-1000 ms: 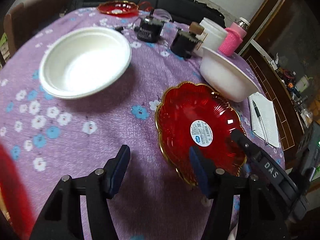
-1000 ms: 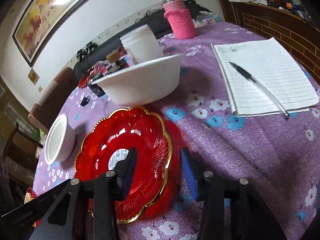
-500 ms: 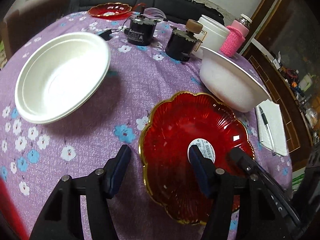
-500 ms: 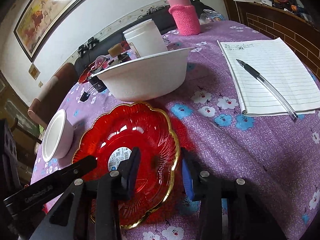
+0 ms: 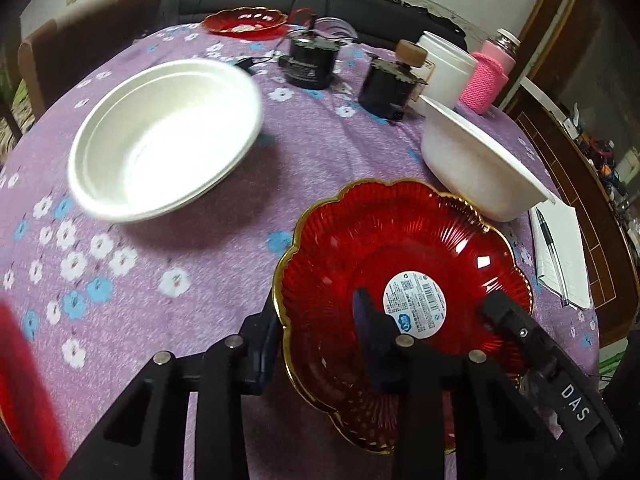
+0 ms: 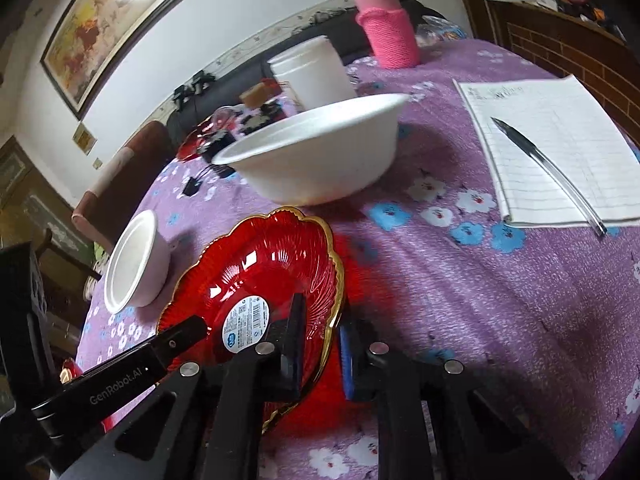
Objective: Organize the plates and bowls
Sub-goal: 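Lift the small red plate and carry it toward the cream bowl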
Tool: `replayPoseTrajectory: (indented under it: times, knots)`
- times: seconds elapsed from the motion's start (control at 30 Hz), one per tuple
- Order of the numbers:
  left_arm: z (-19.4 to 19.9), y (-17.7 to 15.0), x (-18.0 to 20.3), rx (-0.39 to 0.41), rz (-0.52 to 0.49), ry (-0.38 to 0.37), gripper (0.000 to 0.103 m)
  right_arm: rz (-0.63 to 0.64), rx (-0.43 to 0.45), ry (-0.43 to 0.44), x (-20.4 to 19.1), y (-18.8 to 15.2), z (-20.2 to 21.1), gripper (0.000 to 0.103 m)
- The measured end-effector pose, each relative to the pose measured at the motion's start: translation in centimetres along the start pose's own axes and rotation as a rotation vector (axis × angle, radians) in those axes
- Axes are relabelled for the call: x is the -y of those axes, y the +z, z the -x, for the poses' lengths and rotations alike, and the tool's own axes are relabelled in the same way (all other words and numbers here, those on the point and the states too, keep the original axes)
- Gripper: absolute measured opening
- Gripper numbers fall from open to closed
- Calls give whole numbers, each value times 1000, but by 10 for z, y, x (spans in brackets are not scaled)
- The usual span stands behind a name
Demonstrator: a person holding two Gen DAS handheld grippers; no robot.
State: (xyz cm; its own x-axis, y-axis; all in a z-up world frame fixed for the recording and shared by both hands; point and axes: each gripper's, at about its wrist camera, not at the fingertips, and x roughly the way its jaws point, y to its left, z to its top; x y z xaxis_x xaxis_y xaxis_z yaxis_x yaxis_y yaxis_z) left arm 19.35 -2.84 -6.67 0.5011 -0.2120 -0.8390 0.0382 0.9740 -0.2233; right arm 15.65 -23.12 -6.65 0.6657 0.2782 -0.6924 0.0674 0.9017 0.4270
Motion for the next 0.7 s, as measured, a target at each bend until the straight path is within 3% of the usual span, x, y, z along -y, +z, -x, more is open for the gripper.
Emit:
replayPoseTrajectory:
  times: [0.4,0.7]
  knots:
    - [45,-18,-25,43,47,-18,33,76,35,66,-26,-13,13,12]
    - [101,-31,-57,135,78,-5,34,148,78,121,-72,-35,39,13]
